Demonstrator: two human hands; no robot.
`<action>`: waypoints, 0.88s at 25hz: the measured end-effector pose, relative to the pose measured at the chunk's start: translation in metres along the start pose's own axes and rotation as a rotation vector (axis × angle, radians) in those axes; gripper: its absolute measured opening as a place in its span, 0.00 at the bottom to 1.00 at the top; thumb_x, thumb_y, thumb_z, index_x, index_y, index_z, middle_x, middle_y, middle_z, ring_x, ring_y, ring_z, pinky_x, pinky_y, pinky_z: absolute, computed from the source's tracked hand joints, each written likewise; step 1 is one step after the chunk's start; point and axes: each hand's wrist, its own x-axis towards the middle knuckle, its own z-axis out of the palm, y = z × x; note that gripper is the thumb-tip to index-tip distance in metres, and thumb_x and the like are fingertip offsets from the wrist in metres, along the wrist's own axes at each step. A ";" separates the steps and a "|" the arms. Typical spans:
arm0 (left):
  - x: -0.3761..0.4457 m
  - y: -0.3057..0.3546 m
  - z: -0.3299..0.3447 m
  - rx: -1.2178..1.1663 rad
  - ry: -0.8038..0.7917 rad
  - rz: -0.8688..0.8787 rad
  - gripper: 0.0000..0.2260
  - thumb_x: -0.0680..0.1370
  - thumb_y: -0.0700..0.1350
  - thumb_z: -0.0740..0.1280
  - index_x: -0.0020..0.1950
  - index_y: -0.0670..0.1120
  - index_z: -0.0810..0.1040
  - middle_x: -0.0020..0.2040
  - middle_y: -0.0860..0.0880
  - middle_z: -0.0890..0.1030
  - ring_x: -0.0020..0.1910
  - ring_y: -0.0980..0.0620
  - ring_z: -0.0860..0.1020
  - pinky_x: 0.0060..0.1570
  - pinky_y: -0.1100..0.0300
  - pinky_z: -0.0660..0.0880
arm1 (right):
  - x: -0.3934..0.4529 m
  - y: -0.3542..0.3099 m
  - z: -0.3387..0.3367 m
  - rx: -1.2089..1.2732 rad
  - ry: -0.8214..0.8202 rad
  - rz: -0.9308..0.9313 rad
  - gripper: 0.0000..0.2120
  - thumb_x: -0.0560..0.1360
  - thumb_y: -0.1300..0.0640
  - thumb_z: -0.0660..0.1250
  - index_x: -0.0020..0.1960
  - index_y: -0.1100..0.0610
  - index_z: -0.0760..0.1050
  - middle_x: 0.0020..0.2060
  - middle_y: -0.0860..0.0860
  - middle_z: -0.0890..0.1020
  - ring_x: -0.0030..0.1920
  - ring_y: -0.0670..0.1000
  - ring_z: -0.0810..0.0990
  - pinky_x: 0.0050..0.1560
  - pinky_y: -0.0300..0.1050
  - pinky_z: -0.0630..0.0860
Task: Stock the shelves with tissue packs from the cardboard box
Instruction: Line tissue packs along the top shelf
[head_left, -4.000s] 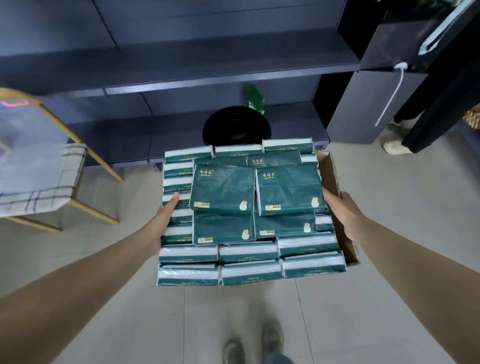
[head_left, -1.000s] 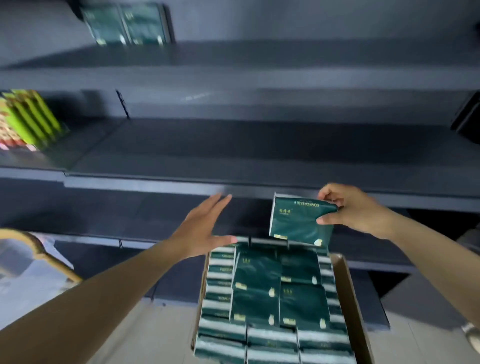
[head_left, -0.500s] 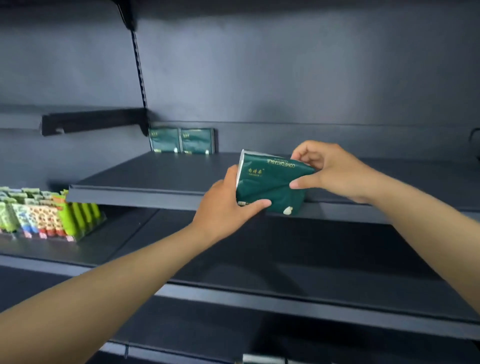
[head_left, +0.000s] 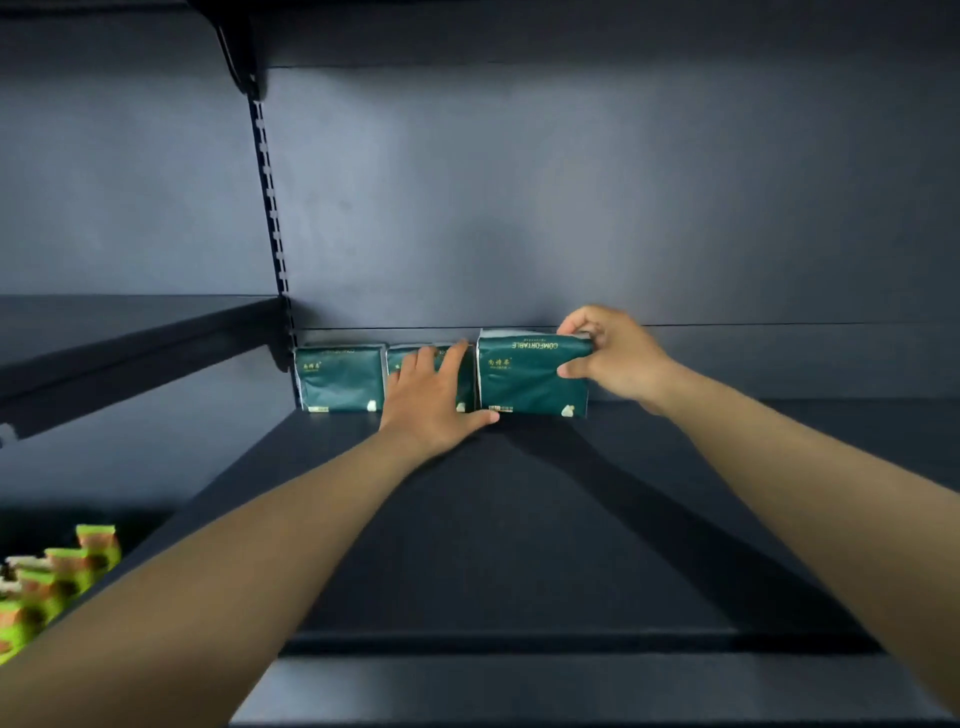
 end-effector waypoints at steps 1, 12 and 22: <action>0.011 -0.010 0.009 0.044 0.005 0.013 0.41 0.69 0.66 0.68 0.76 0.53 0.53 0.69 0.45 0.63 0.71 0.45 0.58 0.70 0.50 0.55 | 0.016 0.011 0.011 -0.016 0.014 0.026 0.17 0.66 0.69 0.74 0.42 0.50 0.74 0.47 0.49 0.81 0.50 0.52 0.80 0.55 0.49 0.77; 0.047 -0.038 0.058 0.177 0.077 0.119 0.43 0.71 0.65 0.67 0.77 0.53 0.48 0.71 0.44 0.59 0.73 0.45 0.54 0.73 0.47 0.43 | 0.047 0.072 0.074 -0.352 0.181 -0.110 0.29 0.71 0.60 0.72 0.69 0.51 0.67 0.67 0.53 0.61 0.68 0.52 0.60 0.65 0.34 0.61; 0.018 -0.030 0.035 0.156 0.095 0.150 0.40 0.72 0.62 0.68 0.77 0.52 0.53 0.70 0.43 0.62 0.72 0.43 0.57 0.72 0.48 0.48 | 0.000 0.057 0.040 -0.597 0.205 -0.112 0.37 0.72 0.55 0.71 0.75 0.49 0.55 0.74 0.55 0.54 0.73 0.55 0.50 0.72 0.52 0.58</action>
